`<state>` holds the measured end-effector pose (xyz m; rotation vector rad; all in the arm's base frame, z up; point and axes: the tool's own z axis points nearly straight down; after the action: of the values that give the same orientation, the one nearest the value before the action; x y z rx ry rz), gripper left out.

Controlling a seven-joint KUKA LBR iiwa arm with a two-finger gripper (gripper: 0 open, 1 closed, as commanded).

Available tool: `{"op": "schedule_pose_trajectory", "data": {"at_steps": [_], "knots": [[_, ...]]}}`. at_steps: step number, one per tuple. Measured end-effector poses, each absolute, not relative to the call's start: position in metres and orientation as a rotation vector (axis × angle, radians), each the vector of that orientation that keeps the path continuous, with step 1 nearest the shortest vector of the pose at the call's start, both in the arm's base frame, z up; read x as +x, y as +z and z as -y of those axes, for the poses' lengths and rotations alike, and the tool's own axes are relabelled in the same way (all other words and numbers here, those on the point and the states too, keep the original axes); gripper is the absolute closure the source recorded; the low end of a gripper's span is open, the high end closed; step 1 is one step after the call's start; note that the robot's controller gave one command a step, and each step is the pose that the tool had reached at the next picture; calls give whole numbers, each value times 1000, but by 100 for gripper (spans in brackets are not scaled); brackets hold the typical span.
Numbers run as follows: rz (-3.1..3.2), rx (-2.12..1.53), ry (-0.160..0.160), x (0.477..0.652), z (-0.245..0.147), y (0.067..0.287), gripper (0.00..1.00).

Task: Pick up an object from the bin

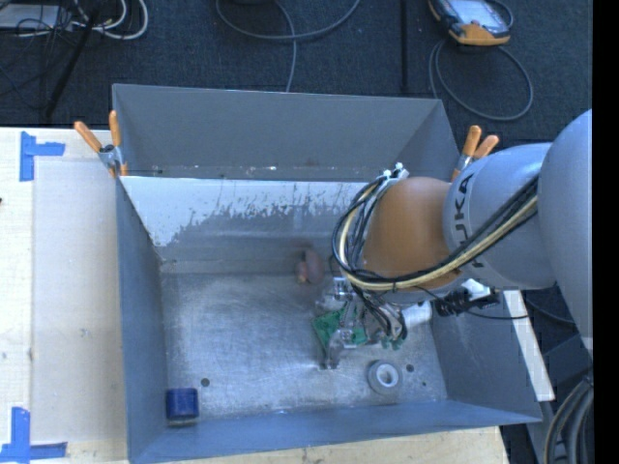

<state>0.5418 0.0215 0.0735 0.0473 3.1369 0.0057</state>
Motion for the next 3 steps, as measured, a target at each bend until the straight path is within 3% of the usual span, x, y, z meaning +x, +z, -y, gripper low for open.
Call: {"op": "schedule_pose_trajectory", "data": {"at_steps": [1, 2, 3], "knots": [[-3111, -371, -6, 574, 100, 266, 100], [-3147, -161, 6, 543, 58, 153, 100], [-3139, -158, 2, 545, 59, 157, 0]]}}
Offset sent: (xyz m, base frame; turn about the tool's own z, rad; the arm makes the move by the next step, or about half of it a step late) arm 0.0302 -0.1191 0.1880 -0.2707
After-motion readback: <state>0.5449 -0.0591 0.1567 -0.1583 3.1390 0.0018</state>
